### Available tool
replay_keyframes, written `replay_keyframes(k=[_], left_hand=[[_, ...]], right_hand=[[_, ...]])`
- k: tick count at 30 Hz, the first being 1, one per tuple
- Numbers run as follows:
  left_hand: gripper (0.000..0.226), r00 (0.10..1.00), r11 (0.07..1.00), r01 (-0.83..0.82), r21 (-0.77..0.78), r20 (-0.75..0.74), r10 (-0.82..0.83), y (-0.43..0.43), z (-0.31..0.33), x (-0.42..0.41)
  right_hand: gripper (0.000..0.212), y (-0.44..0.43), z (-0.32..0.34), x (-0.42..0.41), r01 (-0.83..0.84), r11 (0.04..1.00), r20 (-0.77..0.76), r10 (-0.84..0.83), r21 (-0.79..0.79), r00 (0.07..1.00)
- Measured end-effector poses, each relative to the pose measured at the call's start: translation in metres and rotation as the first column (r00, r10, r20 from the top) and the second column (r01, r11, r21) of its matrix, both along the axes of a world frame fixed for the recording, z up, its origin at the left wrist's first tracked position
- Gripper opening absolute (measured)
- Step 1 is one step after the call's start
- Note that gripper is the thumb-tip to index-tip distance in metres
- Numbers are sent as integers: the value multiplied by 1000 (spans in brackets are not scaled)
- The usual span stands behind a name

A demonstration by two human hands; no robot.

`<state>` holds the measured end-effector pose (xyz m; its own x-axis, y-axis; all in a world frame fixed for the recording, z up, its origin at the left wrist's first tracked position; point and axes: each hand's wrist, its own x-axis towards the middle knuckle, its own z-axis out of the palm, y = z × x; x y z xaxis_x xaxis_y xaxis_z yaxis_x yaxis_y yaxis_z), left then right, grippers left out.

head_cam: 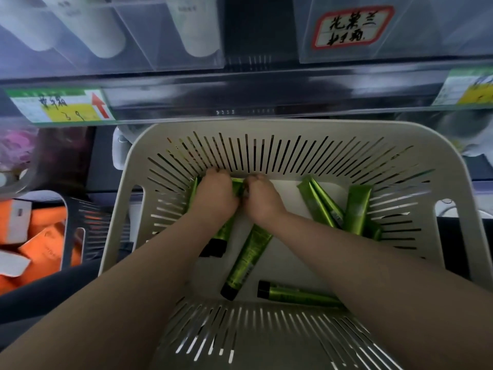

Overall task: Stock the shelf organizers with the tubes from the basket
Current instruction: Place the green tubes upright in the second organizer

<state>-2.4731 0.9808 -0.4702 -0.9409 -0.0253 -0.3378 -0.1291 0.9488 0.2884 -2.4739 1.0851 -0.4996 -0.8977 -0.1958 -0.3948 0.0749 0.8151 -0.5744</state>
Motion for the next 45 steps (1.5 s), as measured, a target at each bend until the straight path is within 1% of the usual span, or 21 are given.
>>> replay_keyframes(k=[3,6,11,16,19,21,22,25,29,36,42,44,45], left_hand=[[40,998,999,-49,14,42,48,-1,1,-1],[46,992,996,-77,37,100,73,-3,0,-3],[50,974,990,-134,48,192,123,-2,4,-4],[40,961,975,-180,130,233,147,-5,7,-4],[28,962,967,-187,173,230,145,-7,8,-3],[15,964,960,-191,204,224,144,-9,9,-2],[12,961,955,-205,216,227,155,-11,10,-2],[15,945,938,-259,230,261,197,-14,9,-1],[29,928,934,-289,210,299,220,-17,9,-1],[37,914,921,-326,215,322,248,-22,8,-1],[38,913,914,-331,234,323,248,-22,12,0],[32,916,910,-327,256,321,239,-22,16,0],[24,919,907,-321,273,321,228,-22,18,1]], right_hand=[[21,-2,-1,-2,72,997,39,-71,-25,997],[17,-2,-1,-4,144,988,109,-137,-56,985],[18,3,1,-6,251,957,231,-215,-142,949],[11,1,5,-8,454,856,406,-334,-246,851],[16,-2,7,-9,547,794,472,-388,-265,792],[9,-1,8,-9,592,756,512,-404,-279,758],[9,0,9,-8,616,736,536,-411,-282,737],[17,1,9,-5,682,670,593,-431,-295,680],[11,0,6,-2,739,603,638,-449,-301,625],[11,4,6,-1,790,535,683,-458,-300,569],[11,9,12,-3,778,552,664,-465,-299,586],[10,11,16,-3,769,567,643,-477,-296,599],[8,13,18,-4,763,572,633,-479,-301,608]])
